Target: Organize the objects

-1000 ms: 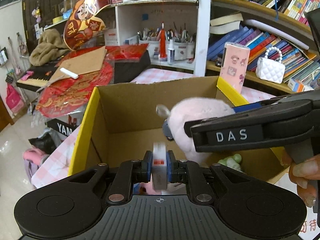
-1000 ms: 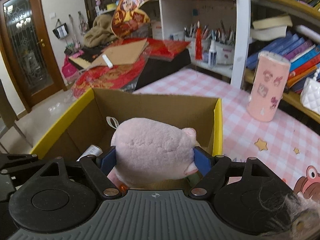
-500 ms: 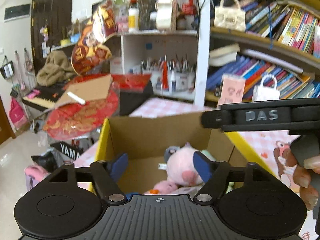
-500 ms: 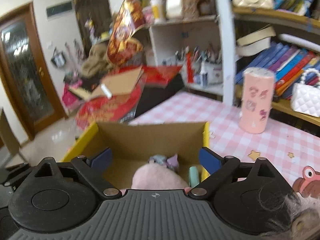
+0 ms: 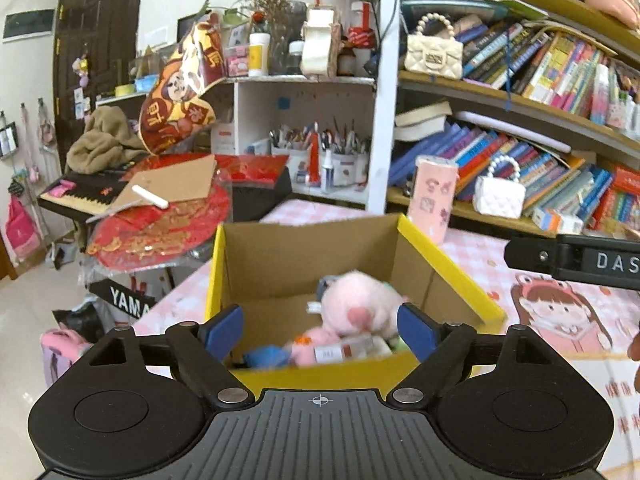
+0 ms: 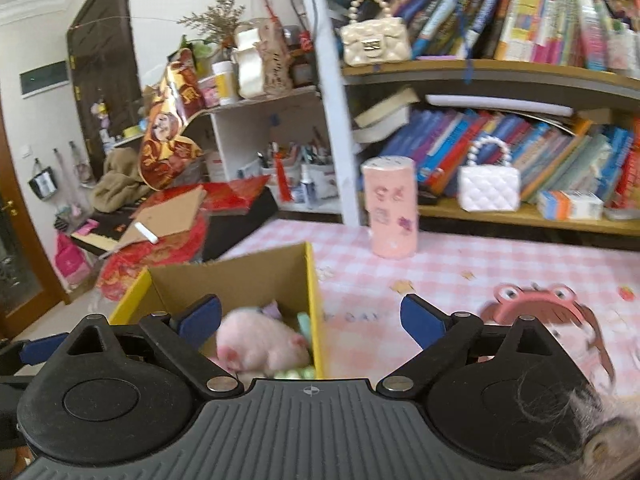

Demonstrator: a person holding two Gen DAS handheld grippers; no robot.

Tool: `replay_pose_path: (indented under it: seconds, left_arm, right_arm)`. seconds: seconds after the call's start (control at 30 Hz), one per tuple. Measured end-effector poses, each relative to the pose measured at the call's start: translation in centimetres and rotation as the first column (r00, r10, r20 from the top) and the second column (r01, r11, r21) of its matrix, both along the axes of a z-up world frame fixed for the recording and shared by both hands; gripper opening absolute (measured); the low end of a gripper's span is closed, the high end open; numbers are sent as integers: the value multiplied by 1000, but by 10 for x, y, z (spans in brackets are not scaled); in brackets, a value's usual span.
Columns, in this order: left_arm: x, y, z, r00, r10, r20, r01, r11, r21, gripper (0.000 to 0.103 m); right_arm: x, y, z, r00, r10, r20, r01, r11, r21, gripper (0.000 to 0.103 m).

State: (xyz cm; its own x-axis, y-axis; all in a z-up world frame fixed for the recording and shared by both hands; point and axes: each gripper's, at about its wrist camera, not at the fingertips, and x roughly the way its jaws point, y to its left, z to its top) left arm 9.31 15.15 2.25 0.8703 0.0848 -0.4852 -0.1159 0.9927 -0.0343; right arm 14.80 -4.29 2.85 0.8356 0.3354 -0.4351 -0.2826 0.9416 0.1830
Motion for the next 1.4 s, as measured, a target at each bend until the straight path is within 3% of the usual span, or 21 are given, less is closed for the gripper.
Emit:
replay_pose_path:
  seconds: [0.2, 0.47, 0.77, 1.07, 1.4]
  left_arm:
    - [-27, -6, -9, 1000, -15, -25, 15, 1000, 6, 90]
    - [-57, -19, -21, 996, -41, -77, 40, 999, -9, 92]
    - [-84, -48, -28, 990, -118, -80, 122, 992, 45, 96]
    - [-85, -70, -30, 977, -197, -88, 204, 976, 79, 99]
    - [-86, -81, -28, 978, -188, -86, 195, 978, 74, 102]
  right_arm:
    - [-45, -5, -13, 996, -81, -40, 80, 997, -22, 96]
    - [-99, -7, -31, 973, -221, -66, 212, 970, -116, 96]
    - [-145, -31, -51, 907, -413, -78, 397, 903, -166, 96]
    - [-164, -44, -54, 868, -488, -94, 469, 867, -166, 99]
    - [-170, -53, -54, 848, -524, -72, 501, 840, -209, 102]
